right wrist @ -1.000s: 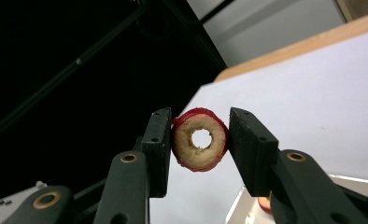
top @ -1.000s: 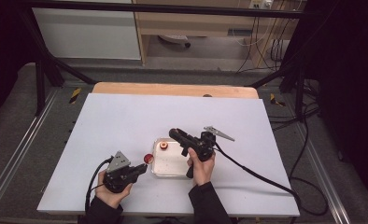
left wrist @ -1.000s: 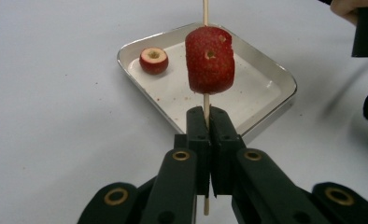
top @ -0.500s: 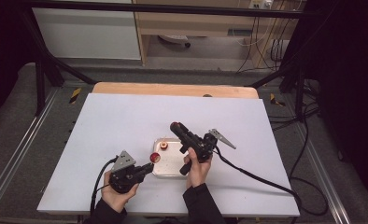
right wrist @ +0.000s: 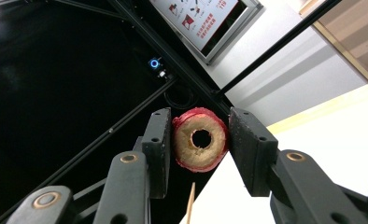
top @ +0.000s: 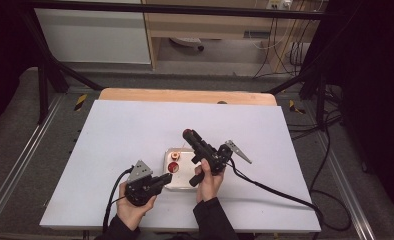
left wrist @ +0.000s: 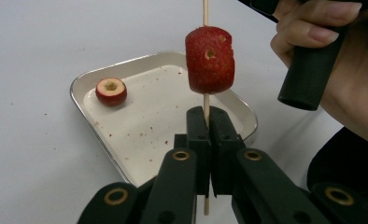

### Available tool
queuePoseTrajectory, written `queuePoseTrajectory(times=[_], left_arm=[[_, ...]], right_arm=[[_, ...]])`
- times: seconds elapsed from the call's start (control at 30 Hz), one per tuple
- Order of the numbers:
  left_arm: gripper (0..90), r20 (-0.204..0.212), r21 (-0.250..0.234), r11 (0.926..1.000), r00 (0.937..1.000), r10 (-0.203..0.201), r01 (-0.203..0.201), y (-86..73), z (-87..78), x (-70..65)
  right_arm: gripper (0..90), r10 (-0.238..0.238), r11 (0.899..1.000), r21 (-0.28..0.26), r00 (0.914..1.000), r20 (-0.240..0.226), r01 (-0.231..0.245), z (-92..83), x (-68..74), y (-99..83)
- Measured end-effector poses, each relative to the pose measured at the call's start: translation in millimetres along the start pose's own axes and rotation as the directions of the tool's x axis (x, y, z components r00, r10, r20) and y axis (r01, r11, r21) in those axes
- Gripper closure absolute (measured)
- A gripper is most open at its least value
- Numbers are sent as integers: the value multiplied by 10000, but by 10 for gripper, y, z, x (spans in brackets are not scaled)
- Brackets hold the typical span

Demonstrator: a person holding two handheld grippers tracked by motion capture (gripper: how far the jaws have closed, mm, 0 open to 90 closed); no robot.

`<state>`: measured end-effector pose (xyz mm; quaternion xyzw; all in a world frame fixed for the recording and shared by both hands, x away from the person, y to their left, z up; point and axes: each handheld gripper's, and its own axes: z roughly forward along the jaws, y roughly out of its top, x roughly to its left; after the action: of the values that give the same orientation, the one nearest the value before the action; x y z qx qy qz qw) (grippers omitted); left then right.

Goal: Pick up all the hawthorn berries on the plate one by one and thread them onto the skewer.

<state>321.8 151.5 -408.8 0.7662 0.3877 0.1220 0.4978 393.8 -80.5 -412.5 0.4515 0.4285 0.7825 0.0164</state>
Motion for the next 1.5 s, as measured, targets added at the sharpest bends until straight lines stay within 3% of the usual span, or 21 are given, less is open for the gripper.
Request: queuePoseTrajectory(times=[0.63,1.0,1.5], left_arm=[[882,87,-107,9994,9994,-341,342,9,40,-34],[882,77,-238,9989,9991,-409,411,10,23,-21],[883,159,-388,9950,9957,-917,922,48,94,-57]], right_arm=[[610,157,9988,-464,9995,-272,-169,-5,-10,-90],[610,165,9990,-418,9995,-278,-177,-8,-7,-95],[612,338,9974,-625,9987,-375,-361,-36,3,-185]])
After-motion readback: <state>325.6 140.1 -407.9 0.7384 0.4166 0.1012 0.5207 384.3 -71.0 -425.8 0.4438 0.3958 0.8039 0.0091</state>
